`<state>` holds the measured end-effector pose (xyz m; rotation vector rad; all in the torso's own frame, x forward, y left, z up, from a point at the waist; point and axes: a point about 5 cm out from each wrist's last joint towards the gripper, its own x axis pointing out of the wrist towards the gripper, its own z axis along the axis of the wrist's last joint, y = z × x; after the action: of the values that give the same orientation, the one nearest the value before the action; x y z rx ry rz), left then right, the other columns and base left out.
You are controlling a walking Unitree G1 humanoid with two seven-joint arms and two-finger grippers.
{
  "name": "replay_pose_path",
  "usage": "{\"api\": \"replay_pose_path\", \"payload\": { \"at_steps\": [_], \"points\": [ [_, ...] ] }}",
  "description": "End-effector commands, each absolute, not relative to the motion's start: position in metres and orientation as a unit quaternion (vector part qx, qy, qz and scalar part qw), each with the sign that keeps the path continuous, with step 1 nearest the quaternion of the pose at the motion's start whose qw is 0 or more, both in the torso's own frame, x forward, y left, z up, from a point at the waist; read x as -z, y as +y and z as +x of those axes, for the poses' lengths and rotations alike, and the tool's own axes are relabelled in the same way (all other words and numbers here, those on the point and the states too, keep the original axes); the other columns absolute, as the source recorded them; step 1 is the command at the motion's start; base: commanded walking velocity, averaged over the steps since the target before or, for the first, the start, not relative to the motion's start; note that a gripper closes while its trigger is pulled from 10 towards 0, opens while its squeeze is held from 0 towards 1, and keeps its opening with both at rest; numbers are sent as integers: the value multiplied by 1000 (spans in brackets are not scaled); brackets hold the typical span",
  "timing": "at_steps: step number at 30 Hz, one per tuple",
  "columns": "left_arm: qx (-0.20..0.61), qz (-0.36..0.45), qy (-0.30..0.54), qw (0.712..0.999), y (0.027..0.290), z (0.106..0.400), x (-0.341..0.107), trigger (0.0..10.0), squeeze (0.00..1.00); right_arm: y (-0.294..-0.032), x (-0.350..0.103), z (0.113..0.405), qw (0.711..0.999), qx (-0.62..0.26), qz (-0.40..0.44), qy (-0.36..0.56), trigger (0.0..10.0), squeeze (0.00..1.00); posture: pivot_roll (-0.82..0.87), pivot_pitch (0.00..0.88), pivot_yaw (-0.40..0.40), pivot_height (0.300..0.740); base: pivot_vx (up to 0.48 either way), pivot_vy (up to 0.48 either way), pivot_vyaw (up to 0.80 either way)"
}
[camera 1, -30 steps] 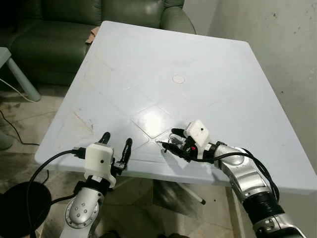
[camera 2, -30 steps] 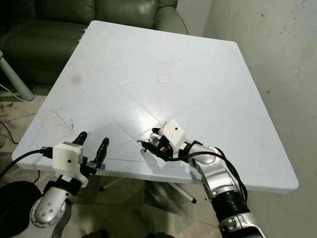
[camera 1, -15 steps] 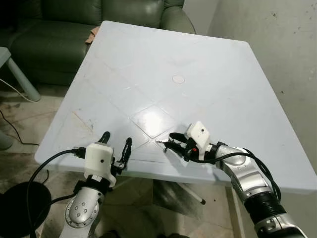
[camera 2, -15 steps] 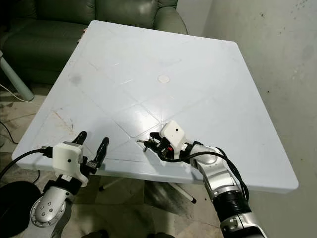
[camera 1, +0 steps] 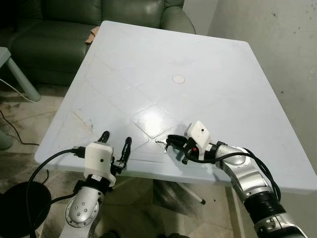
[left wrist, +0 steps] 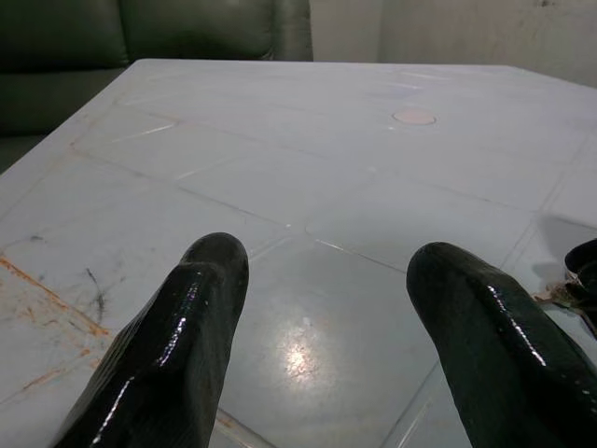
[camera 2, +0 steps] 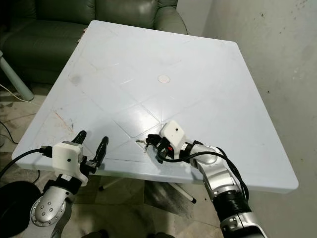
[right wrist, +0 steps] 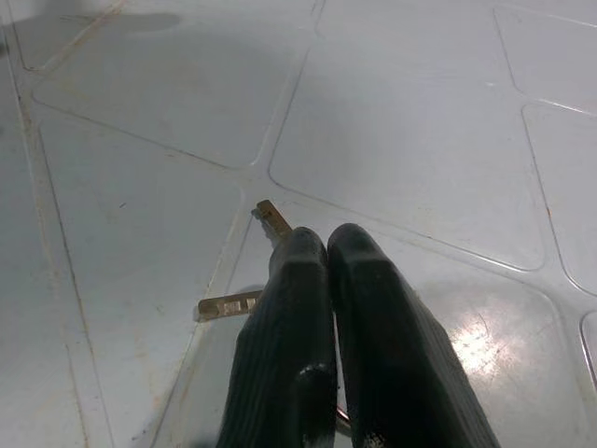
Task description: Hang keys on a hook
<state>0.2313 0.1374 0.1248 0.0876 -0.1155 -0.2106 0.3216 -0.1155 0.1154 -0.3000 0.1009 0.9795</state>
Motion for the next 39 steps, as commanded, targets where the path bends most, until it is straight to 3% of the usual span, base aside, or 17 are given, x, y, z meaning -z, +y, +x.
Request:
{"api": "replay_pose_path", "payload": {
  "at_steps": [1,8,16,24,29,31,35,36,37,39],
  "points": [
    [110,45,-59,991,136,231,-127,10000,0,-118,-116,322,869,-469,-147,47,0,0,-41,160,-108,740,0,0,0],
    [104,38,-62,992,136,233,-129,10000,0,-119,-121,325,878,-458,-134,32,0,0,-41,159,-108,740,0,0,0],
    [51,3,-67,996,147,252,-138,10000,0,-126,-166,344,929,-360,29,-85,0,0,-41,142,-105,740,0,0,0],
    [31,-7,-75,997,152,261,-144,10000,0,-132,-177,348,937,-321,71,-120,0,0,-42,140,-103,740,0,0,0],
    [-38,-3,-102,994,177,290,-166,10000,0,-146,-203,354,946,-239,114,-190,0,0,-51,114,-93,740,0,0,0],
    [-38,-3,-102,994,177,290,-166,10000,0,-146,-203,354,946,-239,114,-190,0,0,-51,114,-93,740,0,0,0],
    [-48,7,-113,992,203,292,-177,10000,0,-146,-205,343,952,-212,75,-207,0,0,-71,86,-79,740,0,0,0],
    [-45,9,-114,992,205,291,-177,10000,0,-146,-202,341,954,-208,76,-202,3608,0,-72,84,-78,740,0,0,0],
    [-44,8,-113,993,207,290,-177,10000,0,-146,-196,341,958,-202,74,-190,10000,0,-72,84,-78,740,0,0,0],
    [-43,7,-113,993,208,290,-177,10000,0,-146,-191,340,961,-197,73,-182,10000,0,-72,84,-78,740,0,0,0]
  ]
}}
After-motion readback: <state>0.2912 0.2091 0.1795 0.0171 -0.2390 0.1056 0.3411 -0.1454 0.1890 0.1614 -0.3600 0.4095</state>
